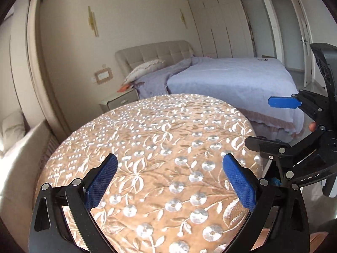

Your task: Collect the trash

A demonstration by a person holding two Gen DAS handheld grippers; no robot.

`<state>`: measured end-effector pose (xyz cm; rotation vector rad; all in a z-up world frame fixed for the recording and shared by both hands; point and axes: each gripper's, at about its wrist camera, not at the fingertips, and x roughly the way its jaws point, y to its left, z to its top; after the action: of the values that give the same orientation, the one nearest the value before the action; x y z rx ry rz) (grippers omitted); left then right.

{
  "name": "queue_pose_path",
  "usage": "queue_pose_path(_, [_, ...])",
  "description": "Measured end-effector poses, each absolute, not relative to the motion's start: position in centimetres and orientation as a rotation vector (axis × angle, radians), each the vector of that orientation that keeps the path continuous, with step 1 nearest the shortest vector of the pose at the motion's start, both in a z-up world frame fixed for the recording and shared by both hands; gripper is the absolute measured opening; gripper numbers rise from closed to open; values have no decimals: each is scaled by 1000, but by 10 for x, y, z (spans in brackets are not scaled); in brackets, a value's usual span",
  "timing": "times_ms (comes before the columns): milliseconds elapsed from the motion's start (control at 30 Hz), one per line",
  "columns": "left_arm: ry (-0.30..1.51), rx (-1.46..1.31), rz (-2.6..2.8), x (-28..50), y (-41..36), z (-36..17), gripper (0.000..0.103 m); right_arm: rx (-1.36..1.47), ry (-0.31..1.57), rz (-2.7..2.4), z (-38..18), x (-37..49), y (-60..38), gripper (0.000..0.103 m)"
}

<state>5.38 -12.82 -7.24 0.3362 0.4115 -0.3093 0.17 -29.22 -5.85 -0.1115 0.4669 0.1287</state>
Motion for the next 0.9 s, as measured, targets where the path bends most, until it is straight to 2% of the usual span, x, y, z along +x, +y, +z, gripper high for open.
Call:
queue_pose_path(233, [388,257,-134,41,-77,-57,98,-105,354,14,-44,3,-232,99])
queue_pose_path(633, [314,68,-87,5,-23,-41,98,56,438,-15,-37,-3,-224,99])
queue_pose_path(900, [299,17,-93,-5,-15,-36,98,-7,394,0,-25,-20,-212,99])
